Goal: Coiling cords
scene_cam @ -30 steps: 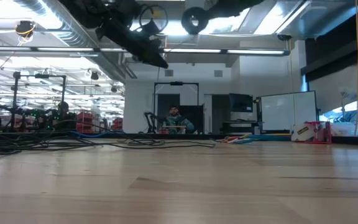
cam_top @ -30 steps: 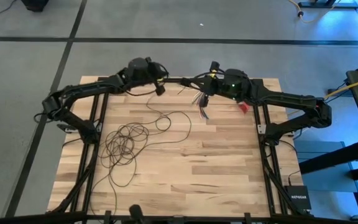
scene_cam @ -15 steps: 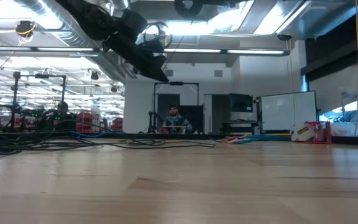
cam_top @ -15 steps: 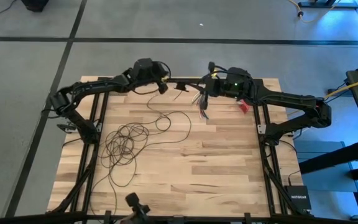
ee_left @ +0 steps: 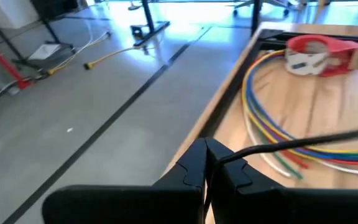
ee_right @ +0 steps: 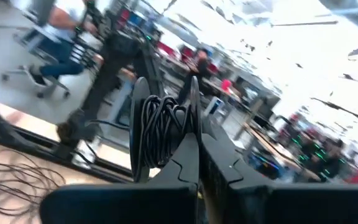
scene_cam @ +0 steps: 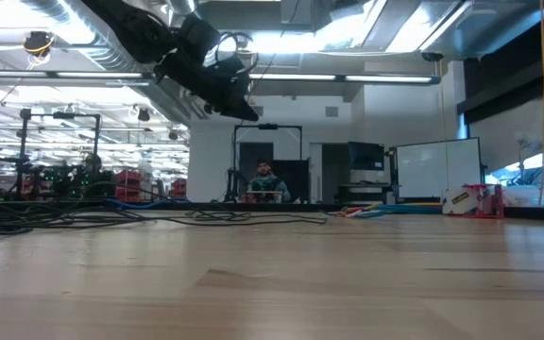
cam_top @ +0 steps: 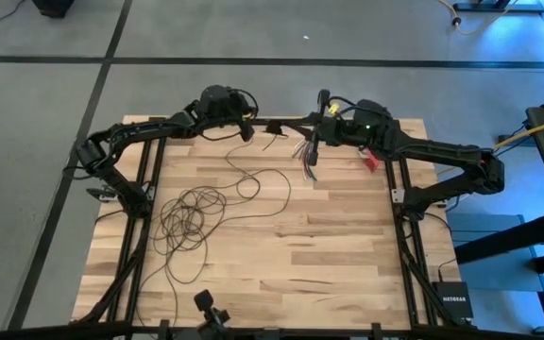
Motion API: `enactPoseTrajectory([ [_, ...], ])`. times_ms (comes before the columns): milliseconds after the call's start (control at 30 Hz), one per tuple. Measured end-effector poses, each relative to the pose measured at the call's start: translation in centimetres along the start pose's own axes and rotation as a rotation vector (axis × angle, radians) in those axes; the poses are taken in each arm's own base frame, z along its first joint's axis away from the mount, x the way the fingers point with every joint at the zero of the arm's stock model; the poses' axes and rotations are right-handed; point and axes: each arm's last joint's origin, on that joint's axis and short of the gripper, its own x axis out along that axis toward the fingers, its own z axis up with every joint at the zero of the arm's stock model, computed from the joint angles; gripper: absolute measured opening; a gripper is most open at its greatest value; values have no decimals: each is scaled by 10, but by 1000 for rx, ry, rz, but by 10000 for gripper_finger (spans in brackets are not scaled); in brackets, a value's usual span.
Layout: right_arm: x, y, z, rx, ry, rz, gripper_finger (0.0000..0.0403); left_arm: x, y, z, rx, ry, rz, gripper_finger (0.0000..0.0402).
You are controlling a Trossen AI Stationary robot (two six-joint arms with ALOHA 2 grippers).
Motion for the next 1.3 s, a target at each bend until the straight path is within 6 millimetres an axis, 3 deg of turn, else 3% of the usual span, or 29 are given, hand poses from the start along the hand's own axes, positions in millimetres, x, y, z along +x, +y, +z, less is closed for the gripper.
enactPoseTrajectory([
  [200,0,3,0,36,-22,81,3,-1,18,-4,-18,22,109,0],
  [433,-9,6,-18,-126,301,-18,3,-16,36,-8,-40,106,160,0],
  [633,-9,10,-41,-301,593,-72,3,-33,21,8,-39,44,33,0],
  [800,-8,19,-59,-314,728,-7,3,-47,11,21,4,-1,6,0],
  [1067,-6,17,-56,-295,708,-49,3,-64,36,24,-52,-24,84,0],
  [1300,0,7,-44,-292,586,-175,3,-51,19,15,-43,43,-38,0],
])
